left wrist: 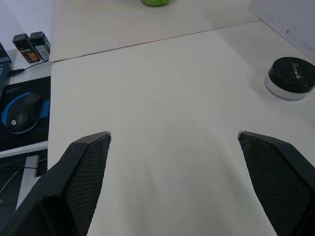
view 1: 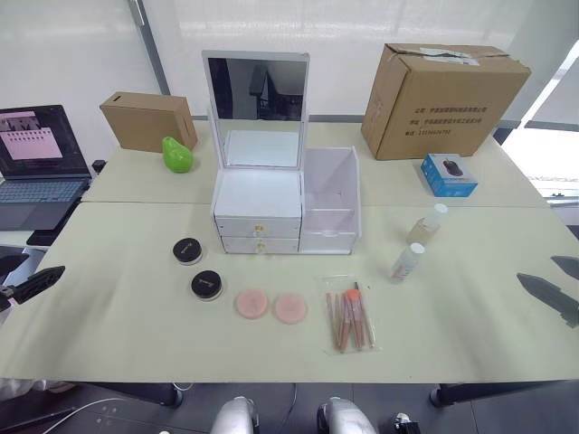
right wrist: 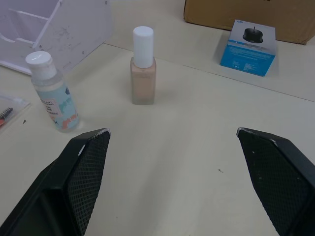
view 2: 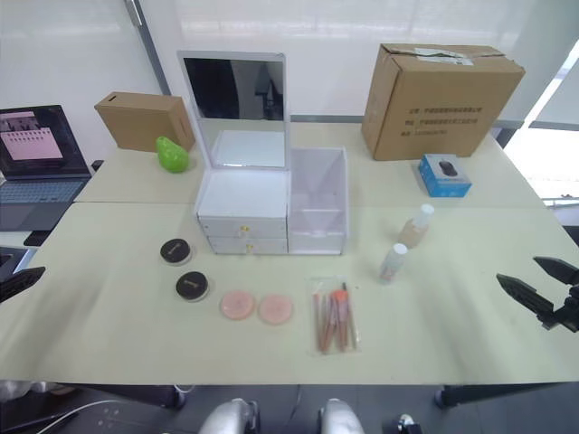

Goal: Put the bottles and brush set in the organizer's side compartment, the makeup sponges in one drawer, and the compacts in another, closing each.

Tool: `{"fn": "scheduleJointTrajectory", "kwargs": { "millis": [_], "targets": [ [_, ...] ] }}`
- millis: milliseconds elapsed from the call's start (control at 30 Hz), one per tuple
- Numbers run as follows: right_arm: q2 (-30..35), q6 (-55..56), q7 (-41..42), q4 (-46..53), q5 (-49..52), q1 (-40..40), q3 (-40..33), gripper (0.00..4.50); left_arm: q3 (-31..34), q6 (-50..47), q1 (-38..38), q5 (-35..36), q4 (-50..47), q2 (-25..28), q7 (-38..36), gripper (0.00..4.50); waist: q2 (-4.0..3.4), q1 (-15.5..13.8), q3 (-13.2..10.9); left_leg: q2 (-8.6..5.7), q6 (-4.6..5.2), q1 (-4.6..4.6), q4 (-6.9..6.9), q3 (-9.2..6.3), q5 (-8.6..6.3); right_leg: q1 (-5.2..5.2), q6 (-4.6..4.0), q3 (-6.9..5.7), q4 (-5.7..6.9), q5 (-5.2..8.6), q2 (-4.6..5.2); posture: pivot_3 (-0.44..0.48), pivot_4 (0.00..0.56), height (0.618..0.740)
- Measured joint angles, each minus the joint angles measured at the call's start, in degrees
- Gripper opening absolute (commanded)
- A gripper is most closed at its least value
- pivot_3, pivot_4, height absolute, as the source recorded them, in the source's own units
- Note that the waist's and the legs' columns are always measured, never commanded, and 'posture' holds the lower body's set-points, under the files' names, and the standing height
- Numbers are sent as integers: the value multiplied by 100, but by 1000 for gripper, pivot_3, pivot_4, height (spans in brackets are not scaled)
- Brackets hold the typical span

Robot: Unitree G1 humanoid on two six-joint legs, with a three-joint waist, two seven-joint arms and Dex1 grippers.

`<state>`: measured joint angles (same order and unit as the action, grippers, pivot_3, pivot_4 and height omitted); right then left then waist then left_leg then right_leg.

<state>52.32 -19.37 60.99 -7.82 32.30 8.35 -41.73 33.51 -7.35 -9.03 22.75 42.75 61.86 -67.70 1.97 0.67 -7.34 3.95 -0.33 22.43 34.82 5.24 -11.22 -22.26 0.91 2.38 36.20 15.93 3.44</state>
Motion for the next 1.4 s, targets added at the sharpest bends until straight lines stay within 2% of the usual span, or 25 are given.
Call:
{"fn": "scheduleJointTrajectory", "kwargs": {
  "millis": [300, 433, 533, 633, 733, 800, 933, 1067, 1200, 1400],
  "targets": [
    [-33, -3, 9, 128, 24, 185, -7, 4500, -79, 189, -323, -12, 408, -2, -66, 4448, 1, 1, 0, 0, 0, 0, 1, 0, 0, 1, 0, -1, 2, 0, -2, 0, 150, 740],
    [-292, -136, -142, 508, 100, 257, -14, 4500, -76, 306, -593, 9, 543, -46, -44, 4448, 1, -8, 1, -1, 0, 0, 3, -2, 0, 2, 1, -1, 4, 0, -2, 0, 150, 740],
    [-544, -304, -416, 890, 225, 328, -8, 4500, -103, 369, -702, 1, 528, -205, 59, 4448, 1, -12, 1, -2, 1, 0, 3, -2, 0, 3, 1, 0, 5, 0, -2, 0, 150, 740],
    [-1068, -615, -1154, 1602, 265, 356, 121, 4500, -201, 511, -674, -9, 257, -575, 164, 4448, 2, -7, 3, 0, 0, 2, 5, -5, 0, 1, 1, 0, 12, 0, -4, 0, 150, 740],
    [-1618, -926, -2092, 2345, 212, 319, 535, 4500, -434, 481, -309, 168, -804, -998, -132, 4448, 5, 2, 5, 0, 0, 8, 10, -4, 0, -2, 0, 4, 19, 0, -2, 0, 150, 740],
    [-1878, -1092, -2681, 2601, 140, 139, 719, 4500, -559, 92, -27, 404, -1589, -1101, -256, 4448, 6, 6, 5, 1, 0, 9, 12, -5, 0, -4, 0, 4, 23, 0, -3, 0, 150, 740],
    [-2153, -1236, -3644, 2689, -129, -471, 957, 4500, -861, -580, 357, 739, -3140, -1274, -240, 4448, 3, 12, 6, -3, 1, 4, 12, -5, 1, -3, 1, 10, 31, 0, -2, 0, 150, 740],
    [-2376, -1232, -4184, 2486, -420, -1211, 1434, 4500, -1525, -1305, 717, 1177, -4956, -1590, -83, 4448, 1, 11, 6, -9, 2, 5, 18, -7, 1, -3, 7, 19, 44, 5, -4, 0, 150, 740],
    [-2387, -1177, -4426, 1906, -688, -1742, 1681, 4500, -1976, -1910, 731, 1580, -6285, -1893, 455, 4448, 1, 2, 6, -15, 3, 7, 23, -16, 2, -1, 11, 20, 48, 7, -6, 0, 150, 740],
    [-2508, -949, -4622, 1178, -971, -2331, 1914, 4500, -2478, -2649, 544, 1796, -7317, -2319, 1606, 4448, 0, 18, 6, -15, 4, 5, 27, -23, 2, 1, 13, 26, 52, 8, -14, 0, 150, 740]
  ]
}}
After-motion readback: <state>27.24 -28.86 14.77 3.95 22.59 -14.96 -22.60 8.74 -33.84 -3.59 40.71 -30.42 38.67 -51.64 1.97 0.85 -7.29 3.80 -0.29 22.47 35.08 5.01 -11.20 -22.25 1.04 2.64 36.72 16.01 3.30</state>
